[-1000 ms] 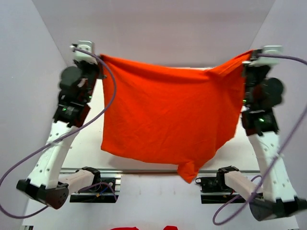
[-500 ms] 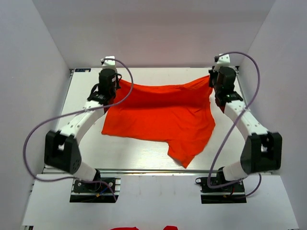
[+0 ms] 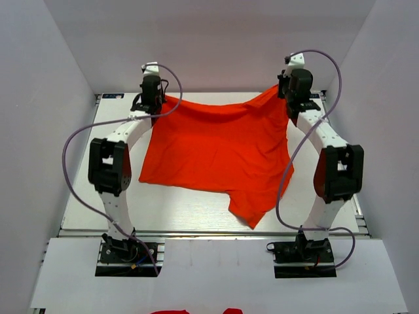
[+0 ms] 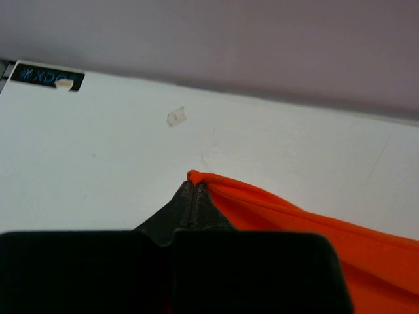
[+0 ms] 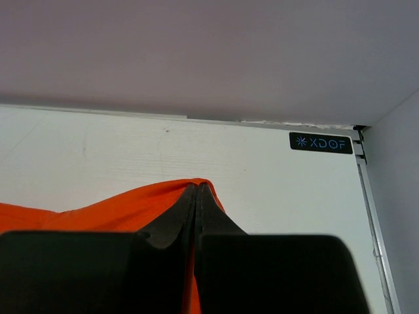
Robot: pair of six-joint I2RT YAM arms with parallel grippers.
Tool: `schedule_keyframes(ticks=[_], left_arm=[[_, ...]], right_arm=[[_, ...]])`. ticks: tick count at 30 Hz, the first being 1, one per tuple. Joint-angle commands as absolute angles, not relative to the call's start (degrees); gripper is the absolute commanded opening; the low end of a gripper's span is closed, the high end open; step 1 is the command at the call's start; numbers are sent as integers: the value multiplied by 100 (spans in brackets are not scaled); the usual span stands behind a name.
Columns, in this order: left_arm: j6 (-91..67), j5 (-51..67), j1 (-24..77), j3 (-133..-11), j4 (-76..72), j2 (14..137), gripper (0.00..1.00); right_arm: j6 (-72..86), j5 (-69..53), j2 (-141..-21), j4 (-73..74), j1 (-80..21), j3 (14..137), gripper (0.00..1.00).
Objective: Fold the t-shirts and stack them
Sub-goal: Flatten out the tshirt, then grap the side of the flattened tshirt furthest away from the robot with both arms, then fold the flattened tshirt in 1/3 of the way
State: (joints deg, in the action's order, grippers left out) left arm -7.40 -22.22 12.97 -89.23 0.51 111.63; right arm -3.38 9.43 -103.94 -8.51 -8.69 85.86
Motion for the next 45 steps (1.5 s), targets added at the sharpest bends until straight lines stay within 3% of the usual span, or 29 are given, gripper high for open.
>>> schedule_keyframes(ticks=[1, 10, 14, 18, 30, 39, 45], left_arm=[[-739, -1749, 1169, -9770, -1, 11749, 0], [-738, -1160, 905, -11897, 597, 13587, 0], [-791, -784, 791, -12155, 650, 13816, 0], [-791, -729, 791, -11656, 537, 13405, 0], [-870, -606, 738, -8660, 571, 11242, 0], [-1309, -712, 738, -7709, 1063, 10608, 0], [-1704, -922, 738, -7480, 1660, 10477, 0]], right_arm=[[-308, 914, -10809, -835, -800, 9297, 0], [-237, 607, -11979, -318, -659, 10546, 0], [-150, 510, -12103, -89, -650, 10740, 0], [-123, 527, -11734, -9, -642, 10285, 0], [448, 483, -9361, 1587, -659, 7832, 0], [1343, 62, -8387, 2698, -659, 6690, 0], [2290, -220, -7465, 2628, -694, 5074, 0]])
